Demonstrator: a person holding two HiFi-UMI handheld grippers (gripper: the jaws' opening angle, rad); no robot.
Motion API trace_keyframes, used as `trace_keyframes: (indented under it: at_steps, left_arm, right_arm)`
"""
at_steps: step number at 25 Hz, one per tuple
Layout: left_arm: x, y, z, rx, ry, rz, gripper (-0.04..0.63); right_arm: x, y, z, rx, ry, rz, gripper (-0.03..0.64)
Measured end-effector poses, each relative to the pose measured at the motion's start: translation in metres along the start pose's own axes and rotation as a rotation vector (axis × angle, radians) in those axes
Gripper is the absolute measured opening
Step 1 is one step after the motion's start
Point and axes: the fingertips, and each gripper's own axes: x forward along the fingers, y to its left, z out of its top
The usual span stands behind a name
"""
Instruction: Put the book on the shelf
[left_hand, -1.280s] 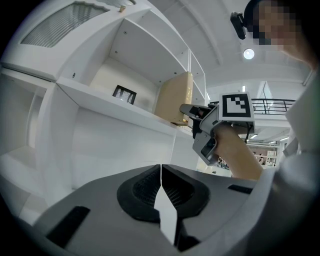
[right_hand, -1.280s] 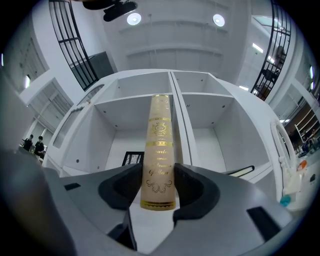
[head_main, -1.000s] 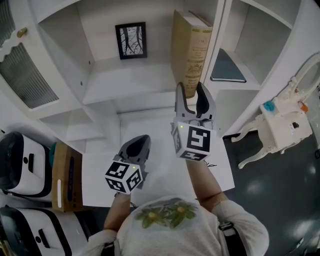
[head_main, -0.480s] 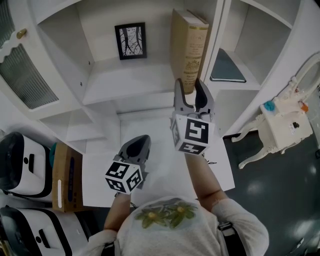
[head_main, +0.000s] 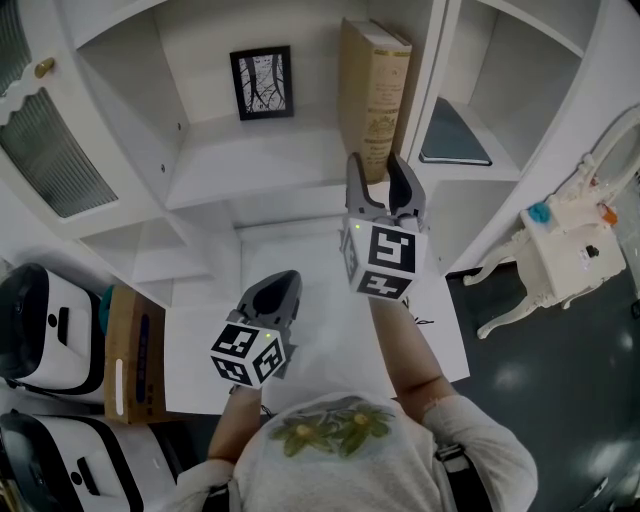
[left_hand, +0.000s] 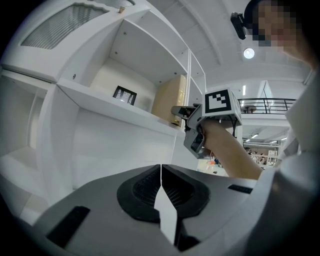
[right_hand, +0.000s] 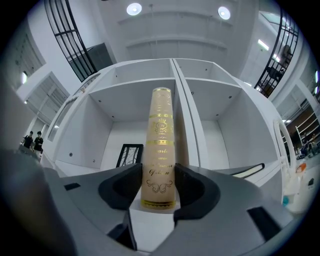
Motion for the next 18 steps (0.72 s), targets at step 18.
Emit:
trace_keyframes:
  at_steps: [18]
  left_arm:
    - [-0.004, 0.0, 0.001, 0.007, -0.005, 0.015, 0.032]
  right_arm:
    - [-0.051, 0.013, -0.01, 0.01, -0.015, 0.093, 0.17]
